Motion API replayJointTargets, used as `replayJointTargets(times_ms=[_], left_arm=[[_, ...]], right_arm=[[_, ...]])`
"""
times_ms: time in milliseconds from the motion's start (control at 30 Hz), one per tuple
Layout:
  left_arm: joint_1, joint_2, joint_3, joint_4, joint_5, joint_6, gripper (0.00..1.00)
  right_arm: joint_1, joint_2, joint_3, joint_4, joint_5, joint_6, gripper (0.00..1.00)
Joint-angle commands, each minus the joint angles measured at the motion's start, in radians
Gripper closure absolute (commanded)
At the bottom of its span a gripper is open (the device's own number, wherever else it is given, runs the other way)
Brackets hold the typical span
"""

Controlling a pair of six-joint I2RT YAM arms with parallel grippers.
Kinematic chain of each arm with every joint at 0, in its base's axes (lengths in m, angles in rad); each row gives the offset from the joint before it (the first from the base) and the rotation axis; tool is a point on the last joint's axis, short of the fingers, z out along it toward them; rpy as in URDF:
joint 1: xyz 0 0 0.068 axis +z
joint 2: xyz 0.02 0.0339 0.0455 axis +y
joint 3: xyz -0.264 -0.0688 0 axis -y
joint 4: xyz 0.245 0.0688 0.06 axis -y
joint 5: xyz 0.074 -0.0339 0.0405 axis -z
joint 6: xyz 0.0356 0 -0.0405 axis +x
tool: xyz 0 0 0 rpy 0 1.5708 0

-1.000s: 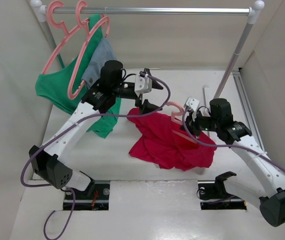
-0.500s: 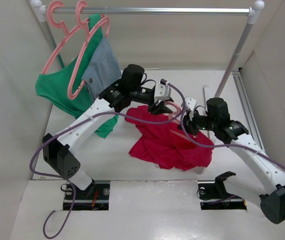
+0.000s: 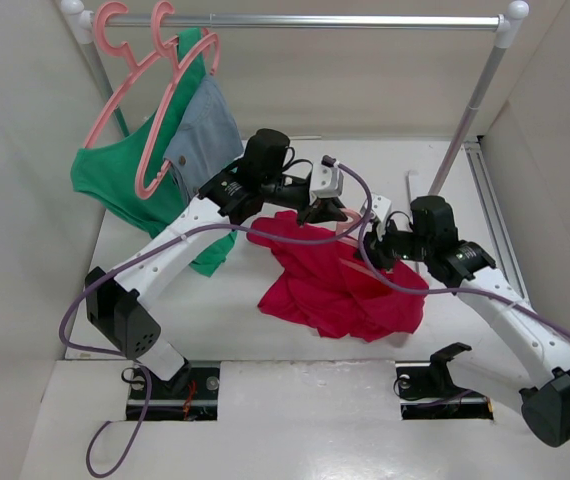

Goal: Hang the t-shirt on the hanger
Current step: Place tshirt on hanger

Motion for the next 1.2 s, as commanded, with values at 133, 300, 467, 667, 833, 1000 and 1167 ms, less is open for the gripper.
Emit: replayJointTargets(times_ms=[133,300,467,667,833,1000,1167], left_arm=[[-0.003,-0.037,0.005,-0.037,0.005,0.069,1.00],[-0.003,-0.046,-0.027,-0.037,-0.013,0.078,1.00],[-0.003,-0.046,-0.058,0.036,-0.148,-0.036,1.00],[-0.003,-0.077,-0.107,0.132,-0.355,-0.184,1.00],[-0.003,-0.088,-0.116,0.141,-0.356,-0.227,1.00],[-0.003,-0.088,-0.127,0.150,-0.346,-0.227,1.00],[-0.003,-0.079,-0.118,0.170,-0.346,-0.236,1.00]], right_arm=[[-0.016,-0.003,0.017,0.078,-0.006,0.046,0.28],[-0.057,-0.069,0.087,0.058,0.145,0.119,0.17],[-0.066,-0.160,0.246,-0.128,0.576,0.285,0.13],[-0.066,-0.188,0.192,-0.328,0.776,0.569,0.25],[-0.066,-0.269,-0.074,-0.198,0.704,0.725,0.26],[-0.066,-0.214,-0.103,-0.117,0.681,0.673,0.25],[-0.086,-0.018,-0.094,-0.008,0.681,0.630,0.31]])
